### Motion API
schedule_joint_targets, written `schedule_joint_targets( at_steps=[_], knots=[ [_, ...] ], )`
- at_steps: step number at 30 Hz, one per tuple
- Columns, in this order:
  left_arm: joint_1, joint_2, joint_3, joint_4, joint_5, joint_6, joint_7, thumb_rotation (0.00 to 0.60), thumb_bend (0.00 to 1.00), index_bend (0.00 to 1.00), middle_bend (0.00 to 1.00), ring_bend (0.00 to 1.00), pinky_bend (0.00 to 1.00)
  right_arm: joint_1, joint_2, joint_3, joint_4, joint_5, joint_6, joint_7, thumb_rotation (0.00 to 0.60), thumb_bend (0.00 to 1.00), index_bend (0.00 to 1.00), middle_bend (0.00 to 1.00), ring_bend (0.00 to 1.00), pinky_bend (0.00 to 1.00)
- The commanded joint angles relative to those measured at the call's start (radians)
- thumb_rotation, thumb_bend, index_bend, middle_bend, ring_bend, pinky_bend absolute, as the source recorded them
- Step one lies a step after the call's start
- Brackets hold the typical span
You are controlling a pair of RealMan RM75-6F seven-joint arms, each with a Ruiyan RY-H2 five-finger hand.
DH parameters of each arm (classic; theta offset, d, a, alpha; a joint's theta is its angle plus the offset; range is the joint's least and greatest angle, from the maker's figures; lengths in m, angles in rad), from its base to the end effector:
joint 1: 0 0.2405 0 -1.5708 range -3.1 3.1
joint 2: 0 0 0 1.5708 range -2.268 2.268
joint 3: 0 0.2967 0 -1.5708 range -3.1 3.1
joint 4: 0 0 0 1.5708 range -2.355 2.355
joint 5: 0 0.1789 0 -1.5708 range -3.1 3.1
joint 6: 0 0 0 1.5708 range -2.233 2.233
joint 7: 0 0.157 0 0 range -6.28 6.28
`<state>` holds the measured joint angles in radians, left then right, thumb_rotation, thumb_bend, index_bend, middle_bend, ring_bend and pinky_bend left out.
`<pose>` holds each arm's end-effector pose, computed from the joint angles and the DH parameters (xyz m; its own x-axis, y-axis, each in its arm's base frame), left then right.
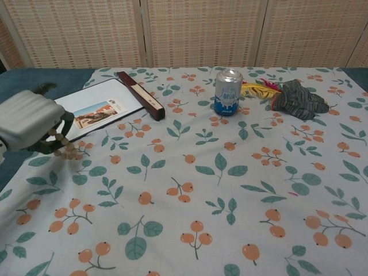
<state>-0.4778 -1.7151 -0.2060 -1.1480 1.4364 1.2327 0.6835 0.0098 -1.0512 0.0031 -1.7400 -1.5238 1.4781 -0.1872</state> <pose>-0.2533 0.3396 0.0152 0.7886 -0.1319 0.6006 0.5701 -0.2091 -0.7945 -0.3290 -0.1600 0.2091 0.5075 -0.0915 0.8568 -0.8592 0.0206 0.5111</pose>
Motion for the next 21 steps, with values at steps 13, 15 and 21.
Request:
schedule_joint_targets(
  at_steps=[13, 15, 21],
  knots=[
    [-0.174, 0.315, -0.715, -0.163, -1.73, -0.385, 0.351, 0.6, 0.81, 0.74, 0.8, 0.53, 0.14, 0.003, 0.017, -0.004, -0.003, -0.006, -0.008, 0.037, 0.396, 0.17, 0.0, 0.0, 0.0, 0.0],
    [-0.142, 0.371, -0.781, -0.181, -1.97, -0.474, 0.309, 0.599, 0.83, 0.72, 0.78, 0.52, 0.14, 0.004, 0.017, -0.006, -0.004, -0.008, -0.01, 0.036, 0.396, 0.17, 0.0, 0.0, 0.0, 0.0],
    [-0.005, 0.447, -0.889, -0.272, -2.356, -0.75, 0.121, 0.385, 0.9, 0.58, 0.66, 0.42, 0.08, 0.007, 0.01, -0.008, -0.005, -0.009, -0.018, 0.023, 0.394, 0.17, 0.0, 0.0, 0.0, 0.0]
  ],
)
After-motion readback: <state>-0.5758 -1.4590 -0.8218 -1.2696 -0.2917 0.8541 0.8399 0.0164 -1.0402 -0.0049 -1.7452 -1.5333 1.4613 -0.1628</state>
